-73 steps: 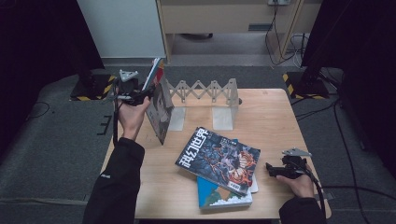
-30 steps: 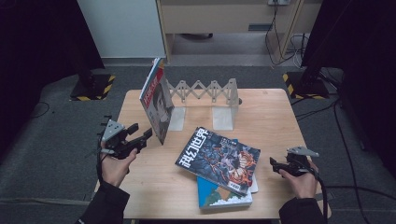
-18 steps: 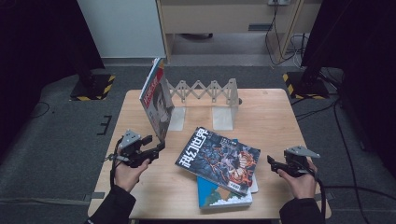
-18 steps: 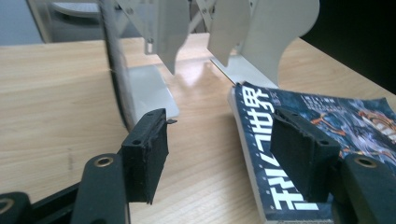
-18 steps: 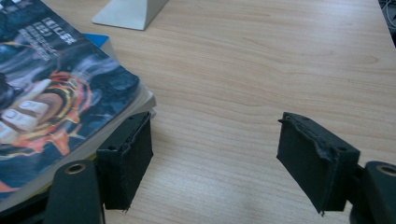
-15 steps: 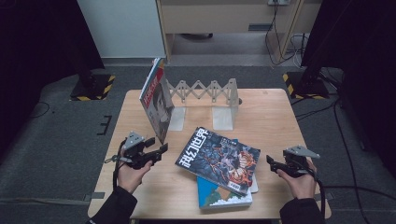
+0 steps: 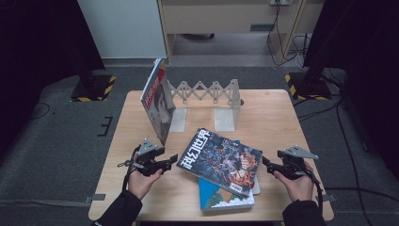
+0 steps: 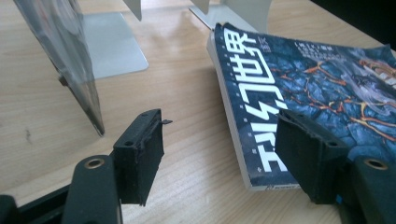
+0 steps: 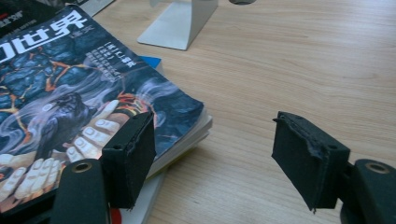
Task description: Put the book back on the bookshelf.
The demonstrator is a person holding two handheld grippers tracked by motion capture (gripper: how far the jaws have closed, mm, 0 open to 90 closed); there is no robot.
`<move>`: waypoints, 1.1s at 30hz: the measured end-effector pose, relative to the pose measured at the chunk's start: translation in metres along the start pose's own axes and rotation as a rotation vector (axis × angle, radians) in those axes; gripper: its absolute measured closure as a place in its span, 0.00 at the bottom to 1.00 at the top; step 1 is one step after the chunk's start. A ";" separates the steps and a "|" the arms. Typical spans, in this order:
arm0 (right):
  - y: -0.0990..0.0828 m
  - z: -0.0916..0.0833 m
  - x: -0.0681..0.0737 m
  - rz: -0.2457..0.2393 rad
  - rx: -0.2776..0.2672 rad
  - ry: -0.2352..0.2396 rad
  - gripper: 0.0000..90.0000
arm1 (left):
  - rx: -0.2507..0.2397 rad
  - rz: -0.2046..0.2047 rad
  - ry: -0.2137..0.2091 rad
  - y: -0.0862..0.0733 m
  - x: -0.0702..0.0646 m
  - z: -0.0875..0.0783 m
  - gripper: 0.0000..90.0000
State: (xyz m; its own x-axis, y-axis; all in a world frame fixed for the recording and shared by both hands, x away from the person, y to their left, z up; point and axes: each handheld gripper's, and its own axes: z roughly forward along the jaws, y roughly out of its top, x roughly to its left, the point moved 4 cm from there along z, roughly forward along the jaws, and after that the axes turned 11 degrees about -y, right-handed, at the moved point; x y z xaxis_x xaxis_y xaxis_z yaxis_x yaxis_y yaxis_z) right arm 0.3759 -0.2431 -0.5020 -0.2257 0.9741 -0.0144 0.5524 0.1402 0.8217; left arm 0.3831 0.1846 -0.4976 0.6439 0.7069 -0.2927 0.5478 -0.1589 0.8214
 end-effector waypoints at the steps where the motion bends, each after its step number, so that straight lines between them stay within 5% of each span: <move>1: 0.000 0.000 0.001 0.001 0.000 0.004 0.33 | 0.003 0.000 -0.001 -0.001 0.000 0.001 0.35; 16: 0.002 0.007 0.029 -0.008 0.006 0.093 0.32 | 0.029 -0.071 -0.075 -0.009 -0.002 0.020 0.35; 28: -0.001 0.013 0.040 -0.022 0.032 0.111 0.28 | 0.091 -0.080 -0.118 -0.016 -0.005 0.038 0.34; 33: -0.003 0.015 0.041 -0.029 0.045 0.112 0.28 | 0.089 -0.114 -0.155 -0.017 -0.005 0.045 0.32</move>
State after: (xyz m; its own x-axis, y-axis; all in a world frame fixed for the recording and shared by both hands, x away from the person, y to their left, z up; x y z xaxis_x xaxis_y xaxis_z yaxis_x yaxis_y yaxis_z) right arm 0.3771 -0.2010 -0.5141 -0.3285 0.9441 0.0277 0.5793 0.1782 0.7954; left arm 0.3951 0.1529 -0.5320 0.6455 0.6107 -0.4586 0.6625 -0.1490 0.7341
